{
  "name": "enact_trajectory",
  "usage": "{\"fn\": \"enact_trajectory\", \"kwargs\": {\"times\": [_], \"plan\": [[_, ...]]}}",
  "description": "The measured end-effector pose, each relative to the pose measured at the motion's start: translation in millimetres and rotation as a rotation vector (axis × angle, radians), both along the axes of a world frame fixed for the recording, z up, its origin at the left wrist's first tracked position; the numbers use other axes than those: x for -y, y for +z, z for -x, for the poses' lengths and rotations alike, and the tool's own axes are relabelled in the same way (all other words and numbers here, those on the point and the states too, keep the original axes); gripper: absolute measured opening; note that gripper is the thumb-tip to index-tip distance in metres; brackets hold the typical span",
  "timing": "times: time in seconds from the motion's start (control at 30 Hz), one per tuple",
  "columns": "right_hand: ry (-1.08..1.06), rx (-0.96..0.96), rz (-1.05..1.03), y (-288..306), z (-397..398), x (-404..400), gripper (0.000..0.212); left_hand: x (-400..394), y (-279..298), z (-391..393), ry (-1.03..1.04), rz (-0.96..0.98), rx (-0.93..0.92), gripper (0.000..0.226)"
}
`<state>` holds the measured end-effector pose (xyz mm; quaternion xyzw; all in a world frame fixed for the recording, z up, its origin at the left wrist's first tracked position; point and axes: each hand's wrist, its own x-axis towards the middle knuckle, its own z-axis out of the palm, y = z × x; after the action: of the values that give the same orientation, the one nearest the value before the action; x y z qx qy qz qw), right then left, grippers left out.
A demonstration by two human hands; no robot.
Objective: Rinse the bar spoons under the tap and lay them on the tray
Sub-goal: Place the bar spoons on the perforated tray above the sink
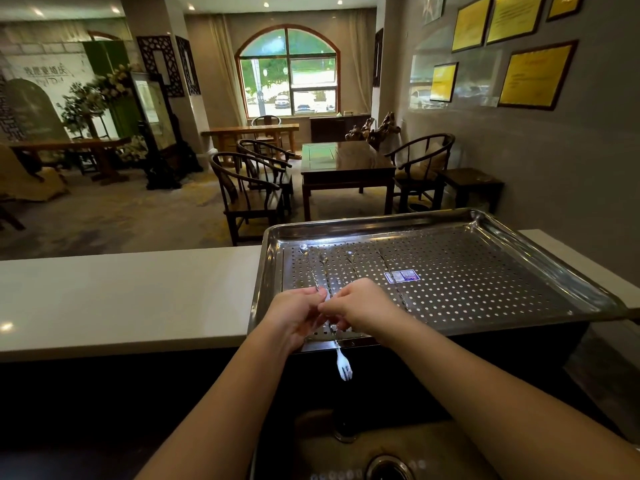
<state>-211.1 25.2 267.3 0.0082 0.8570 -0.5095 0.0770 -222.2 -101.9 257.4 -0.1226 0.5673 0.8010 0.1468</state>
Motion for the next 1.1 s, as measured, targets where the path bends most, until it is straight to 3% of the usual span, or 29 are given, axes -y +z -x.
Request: {"fn": "enact_trajectory", "kwargs": {"times": [0.33, 0.53, 0.67, 0.8, 1.1], "plan": [[-0.101, -0.043, -0.037, -5.8, 0.7, 3.1, 0.018, -1.4, -5.5, 4.1, 0.018, 0.091, -0.006, 0.008], [-0.258, -0.069, -0.015, 11.0, 11.5, -51.8, 0.019, 1.4, -7.0, 6.9, 0.038, 0.098, 0.001, 0.009], [-0.445, -0.107, -0.241, 13.5, 30.1, -107.2, 0.022, 3.0, -7.7, 7.3, 0.043, 0.115, -0.007, 0.008], [-0.526, -0.019, -0.463, -0.6, 40.5, -146.6, 0.021, 2.8, -8.4, 8.3, 0.057, 0.143, -0.02, 0.006], [-0.523, 0.042, -0.574, -21.4, 46.4, -162.5, 0.021, -2.7, -7.6, 1.9, 0.079, 0.258, -0.112, 0.006]]}}
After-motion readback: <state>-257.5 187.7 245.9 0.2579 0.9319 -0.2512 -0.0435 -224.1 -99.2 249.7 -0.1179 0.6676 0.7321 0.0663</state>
